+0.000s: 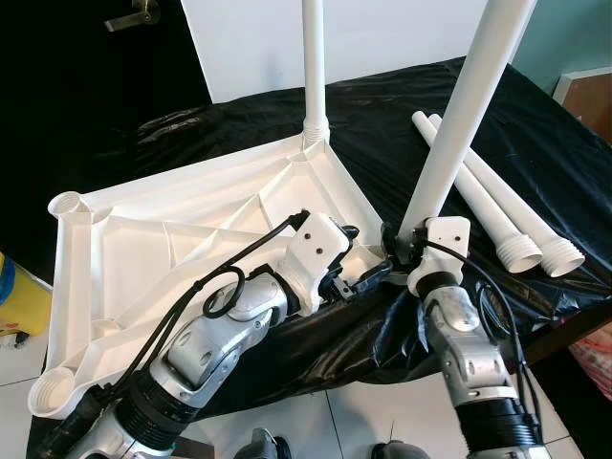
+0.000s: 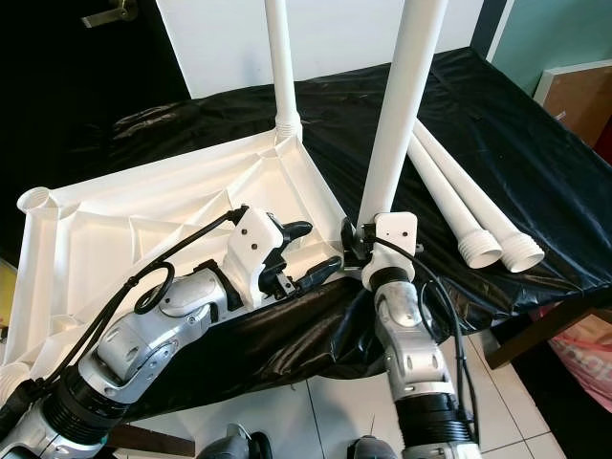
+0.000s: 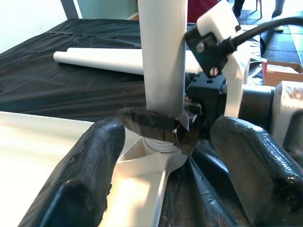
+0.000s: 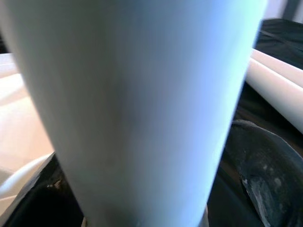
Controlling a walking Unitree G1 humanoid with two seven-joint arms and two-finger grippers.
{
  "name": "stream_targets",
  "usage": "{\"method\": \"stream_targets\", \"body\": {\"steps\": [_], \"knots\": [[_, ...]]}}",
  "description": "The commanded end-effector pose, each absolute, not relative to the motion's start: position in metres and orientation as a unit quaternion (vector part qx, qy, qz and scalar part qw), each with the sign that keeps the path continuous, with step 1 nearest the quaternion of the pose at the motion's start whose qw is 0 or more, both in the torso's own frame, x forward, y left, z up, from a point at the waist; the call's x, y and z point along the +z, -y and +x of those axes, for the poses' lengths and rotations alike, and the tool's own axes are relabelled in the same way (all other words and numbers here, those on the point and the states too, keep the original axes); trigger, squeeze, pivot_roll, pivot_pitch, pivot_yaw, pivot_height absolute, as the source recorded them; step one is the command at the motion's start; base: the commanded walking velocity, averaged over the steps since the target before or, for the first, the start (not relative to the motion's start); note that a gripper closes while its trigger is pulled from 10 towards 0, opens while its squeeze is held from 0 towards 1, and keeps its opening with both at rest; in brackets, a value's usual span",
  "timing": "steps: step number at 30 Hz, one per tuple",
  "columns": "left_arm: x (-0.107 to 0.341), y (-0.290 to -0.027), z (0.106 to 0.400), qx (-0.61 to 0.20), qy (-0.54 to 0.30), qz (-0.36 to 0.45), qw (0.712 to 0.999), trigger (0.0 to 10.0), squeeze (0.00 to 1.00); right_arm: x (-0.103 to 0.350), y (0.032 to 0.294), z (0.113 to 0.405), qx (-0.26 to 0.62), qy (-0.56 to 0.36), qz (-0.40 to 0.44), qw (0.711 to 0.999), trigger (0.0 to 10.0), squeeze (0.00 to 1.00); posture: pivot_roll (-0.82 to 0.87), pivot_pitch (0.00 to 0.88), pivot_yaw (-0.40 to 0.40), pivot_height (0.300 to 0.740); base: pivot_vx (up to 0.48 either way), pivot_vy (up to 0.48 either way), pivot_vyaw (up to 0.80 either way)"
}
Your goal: Building children table
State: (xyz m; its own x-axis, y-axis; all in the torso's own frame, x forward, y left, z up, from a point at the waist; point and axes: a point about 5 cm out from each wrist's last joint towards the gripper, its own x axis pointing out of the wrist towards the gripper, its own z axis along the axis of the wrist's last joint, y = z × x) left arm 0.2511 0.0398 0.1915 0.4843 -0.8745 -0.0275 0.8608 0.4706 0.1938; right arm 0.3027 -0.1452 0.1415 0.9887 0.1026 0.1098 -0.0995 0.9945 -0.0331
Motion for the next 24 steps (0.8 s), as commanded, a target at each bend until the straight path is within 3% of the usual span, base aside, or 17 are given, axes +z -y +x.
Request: {"method": "stream_targets", "body": {"steps": [1, 14, 21, 22, 23, 24], "knots": [[0.187, -0.037, 0.244, -0.565, 0.032, 0.098, 0.819, 10.0, 0.0, 0.141, 0.148, 0.304, 0.119, 0.05, -0.014, 0.991, 10.0, 0.0, -0.08, 0.083, 0.063, 0.74, 0.0, 0.0, 0.0], [0.186, -0.038, 0.244, -0.565, 0.031, 0.104, 0.818, 10.0, 0.0, 0.148, 0.157, 0.313, 0.276, 0.042, -0.075, 0.957, 10.0, 0.0, -0.08, 0.088, 0.067, 0.74, 0.0, 0.0, 0.0], [0.186, -0.038, 0.245, -0.565, 0.03, 0.105, 0.818, 10.0, 0.0, 0.147, 0.157, 0.316, 0.29, 0.039, -0.087, 0.952, 10.0, 0.0, -0.07, 0.087, 0.069, 0.74, 0.0, 0.0, 0.0], [0.186, -0.038, 0.245, -0.565, 0.03, 0.106, 0.818, 10.0, 0.0, 0.147, 0.157, 0.319, 0.297, 0.038, -0.092, 0.95, 7.1, 0.0, -0.07, 0.083, 0.068, 0.74, 0.0, 0.0, 0.0], [0.187, -0.038, 0.245, -0.565, 0.031, 0.108, 0.818, 10.0, 0.0, 0.147, 0.157, 0.321, 0.302, 0.035, -0.096, 0.948, 1.5, 0.0, -0.07, 0.08, 0.069, 0.74, 0.0, 0.0, 0.0], [0.186, -0.038, 0.246, -0.564, 0.03, 0.109, 0.818, 10.0, 0.0, 0.145, 0.158, 0.323, 0.304, 0.031, -0.098, 0.947, 0.0, 0.0, -0.07, 0.08, 0.07, 0.74, 0.0, 0.0, 0.0]]}}
